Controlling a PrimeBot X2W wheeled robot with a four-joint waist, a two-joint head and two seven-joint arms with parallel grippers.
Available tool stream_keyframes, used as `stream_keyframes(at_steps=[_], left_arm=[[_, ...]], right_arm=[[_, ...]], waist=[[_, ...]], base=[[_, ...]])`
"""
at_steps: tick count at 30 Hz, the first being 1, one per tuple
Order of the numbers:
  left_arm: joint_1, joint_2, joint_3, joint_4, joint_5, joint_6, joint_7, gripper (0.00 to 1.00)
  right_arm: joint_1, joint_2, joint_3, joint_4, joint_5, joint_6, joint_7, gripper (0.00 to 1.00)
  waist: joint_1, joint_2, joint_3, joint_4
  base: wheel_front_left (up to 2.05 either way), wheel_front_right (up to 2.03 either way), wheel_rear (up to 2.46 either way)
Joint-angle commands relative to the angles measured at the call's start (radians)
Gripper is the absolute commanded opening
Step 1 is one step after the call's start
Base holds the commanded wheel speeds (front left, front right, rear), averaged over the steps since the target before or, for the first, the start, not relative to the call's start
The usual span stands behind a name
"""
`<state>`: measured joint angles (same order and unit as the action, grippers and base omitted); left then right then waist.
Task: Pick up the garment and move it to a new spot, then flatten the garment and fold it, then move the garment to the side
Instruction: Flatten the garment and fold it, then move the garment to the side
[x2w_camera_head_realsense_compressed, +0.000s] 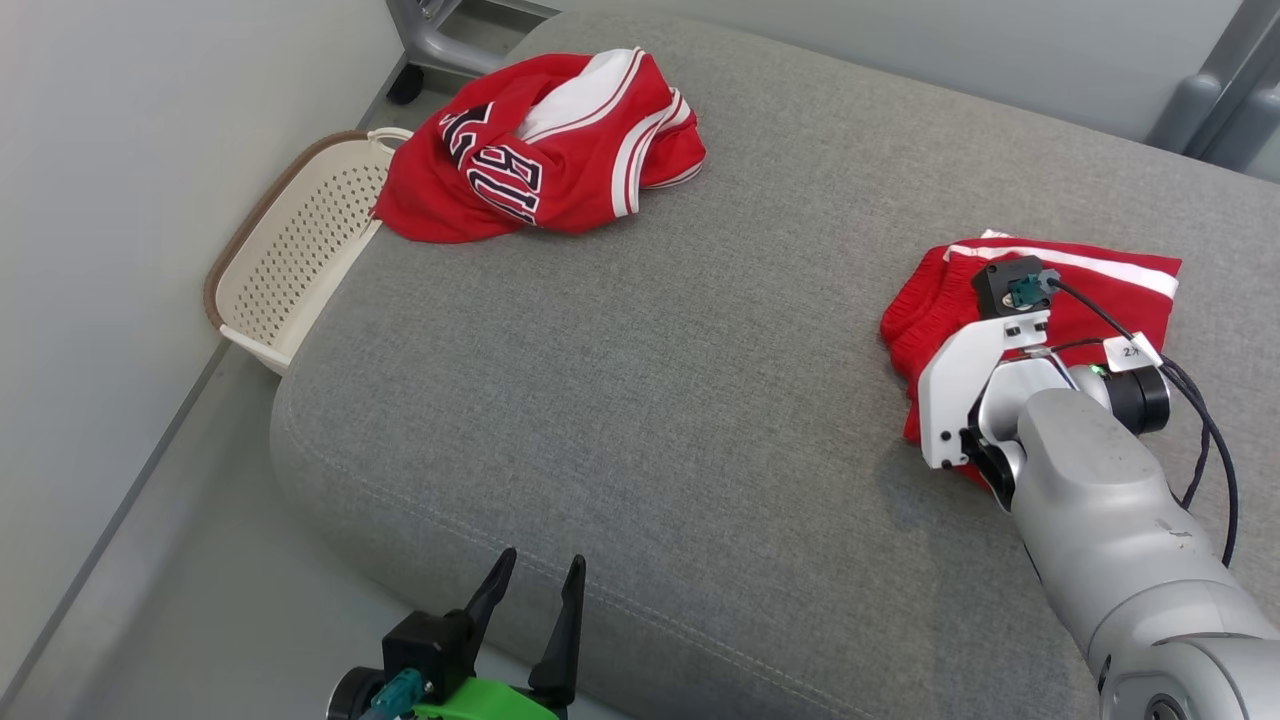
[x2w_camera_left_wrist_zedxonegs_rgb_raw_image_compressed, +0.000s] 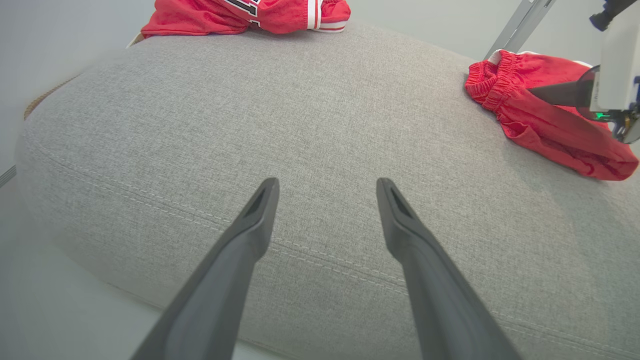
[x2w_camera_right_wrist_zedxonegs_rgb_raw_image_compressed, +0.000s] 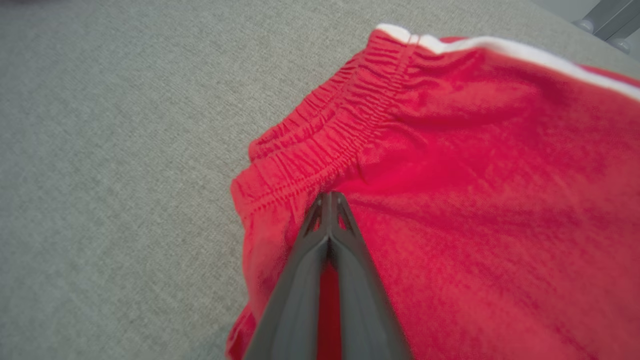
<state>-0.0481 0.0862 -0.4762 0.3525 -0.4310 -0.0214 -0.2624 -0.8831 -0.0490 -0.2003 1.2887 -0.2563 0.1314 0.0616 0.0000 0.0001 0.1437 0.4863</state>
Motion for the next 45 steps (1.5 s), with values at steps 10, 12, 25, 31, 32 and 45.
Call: stream_keyframes(at_steps=[10, 12, 25, 31, 32, 45], left_arm=[[0.020, 0.022, 0.013, -0.010, -0.005, 0.013, -0.003, 1.00], [0.022, 0.027, 0.017, -0.015, -0.006, 0.017, -0.003, 1.00], [0.051, 0.051, 0.021, -0.053, -0.016, 0.038, 0.007, 1.00], [0.037, 0.052, 0.013, -0.066, -0.016, 0.039, 0.010, 1.00], [0.033, 0.051, 0.012, -0.067, -0.016, 0.039, 0.010, 1.00], [0.002, 0.044, 0.000, -0.058, -0.014, 0.028, 0.005, 1.00]], right_arm=[[-0.018, -0.003, 0.038, 0.002, 0.076, -0.001, 0.058, 1.00], [-0.035, -0.004, 0.053, 0.002, 0.100, -0.001, 0.079, 1.00], [-0.004, -0.020, -0.197, -0.167, 0.002, -0.001, 0.362, 1.00], [0.067, -0.006, -0.357, -0.324, -0.079, -0.001, 0.475, 1.00], [0.074, -0.004, -0.374, -0.345, -0.087, -0.001, 0.487, 1.00], [0.071, -0.004, -0.365, -0.310, -0.032, -0.001, 0.498, 1.00]], waist=[[0.0000, -0.0001, -0.058, -0.047], [0.0000, -0.0001, -0.070, -0.061], [0.0000, -0.0001, -0.095, -0.131], [0.0000, -0.0001, -0.059, -0.124], [0.0000, -0.0001, -0.052, -0.122], [0.0000, -0.0001, -0.001, -0.091]], base=[[0.00, 0.00, 0.00], [0.00, 0.00, 0.00], [0.00, 0.00, 0.00], [0.00, 0.00, 0.00], [0.00, 0.00, 0.00], [0.00, 0.00, 0.00]])
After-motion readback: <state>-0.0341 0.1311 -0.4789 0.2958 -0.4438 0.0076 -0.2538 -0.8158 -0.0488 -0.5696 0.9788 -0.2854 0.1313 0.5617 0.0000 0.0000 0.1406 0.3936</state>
